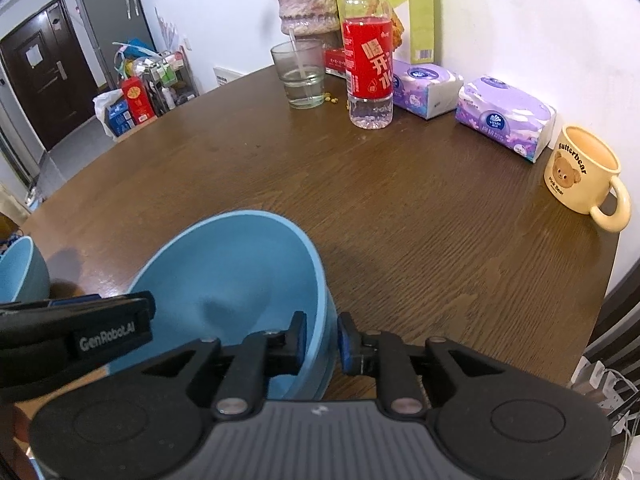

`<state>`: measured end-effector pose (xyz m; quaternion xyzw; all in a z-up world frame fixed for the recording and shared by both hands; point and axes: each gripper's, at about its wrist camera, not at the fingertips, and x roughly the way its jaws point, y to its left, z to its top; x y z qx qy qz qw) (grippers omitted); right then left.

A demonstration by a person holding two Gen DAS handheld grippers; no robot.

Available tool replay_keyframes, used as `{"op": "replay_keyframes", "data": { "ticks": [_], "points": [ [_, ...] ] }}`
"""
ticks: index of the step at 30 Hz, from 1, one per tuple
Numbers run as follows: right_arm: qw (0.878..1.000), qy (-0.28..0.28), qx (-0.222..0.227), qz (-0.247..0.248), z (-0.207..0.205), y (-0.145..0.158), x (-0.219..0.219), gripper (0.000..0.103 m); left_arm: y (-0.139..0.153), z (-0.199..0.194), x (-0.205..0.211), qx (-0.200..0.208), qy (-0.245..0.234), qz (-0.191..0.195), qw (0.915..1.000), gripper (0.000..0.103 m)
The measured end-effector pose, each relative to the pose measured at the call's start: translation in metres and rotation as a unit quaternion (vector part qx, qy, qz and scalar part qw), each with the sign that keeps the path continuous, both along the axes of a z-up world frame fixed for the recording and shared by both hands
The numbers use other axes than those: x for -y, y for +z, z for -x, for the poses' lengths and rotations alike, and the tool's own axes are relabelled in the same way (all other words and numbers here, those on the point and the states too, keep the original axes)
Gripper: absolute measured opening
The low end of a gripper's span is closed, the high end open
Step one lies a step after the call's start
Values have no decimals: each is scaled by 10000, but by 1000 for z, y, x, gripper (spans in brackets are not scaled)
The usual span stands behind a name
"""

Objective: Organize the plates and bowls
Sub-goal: 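Lower the bowl into the placed bowl and open both grippers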

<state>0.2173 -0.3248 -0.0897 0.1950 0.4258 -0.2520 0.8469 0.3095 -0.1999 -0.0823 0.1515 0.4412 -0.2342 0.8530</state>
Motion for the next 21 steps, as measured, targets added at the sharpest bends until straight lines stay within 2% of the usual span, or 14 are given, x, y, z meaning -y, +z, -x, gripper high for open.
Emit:
{"op": "replay_keyframes", "data": {
  "ticks": [1, 4, 6, 7, 8, 10, 11, 12, 14, 21],
  "points": [
    [10000, -6, 38, -8, 1, 2, 0, 19, 2, 0, -2, 12, 36, 19, 10000, 54],
    [9999, -13, 152, -74, 6, 8, 0, 30, 11, -1, -10, 69, 181, 135, 9997, 72],
    [9998, -17, 191, -106, 9, 13, 0, 42, 17, 0, -16, 104, 253, 204, 9994, 77],
    [9997, 0, 210, -118, 10, 15, 0, 44, 20, -1, -19, 122, 288, 237, 9992, 82],
    [9997, 18, 229, -131, 12, 18, -1, 52, 23, -1, -23, 140, 328, 259, 9990, 84],
    [9995, 45, 265, -159, 14, 22, -2, 68, 30, -1, -31, 177, 430, 299, 9985, 99],
    [9995, 59, 280, -160, 15, 24, -4, 81, 33, 0, -34, 196, 486, 327, 9981, 103],
    [9994, 82, 296, -144, 17, 27, -6, 93, 36, 0, -39, 219, 542, 374, 9976, 103],
    [9994, 136, 312, -103, 18, 32, -10, 102, 40, 1, -46, 170, 582, 425, 9973, 103],
    [9990, 236, 371, 27, 20, 52, -30, 103, 50, -2, -77, 94, 856, 529, 9949, 103]
  ]
}}
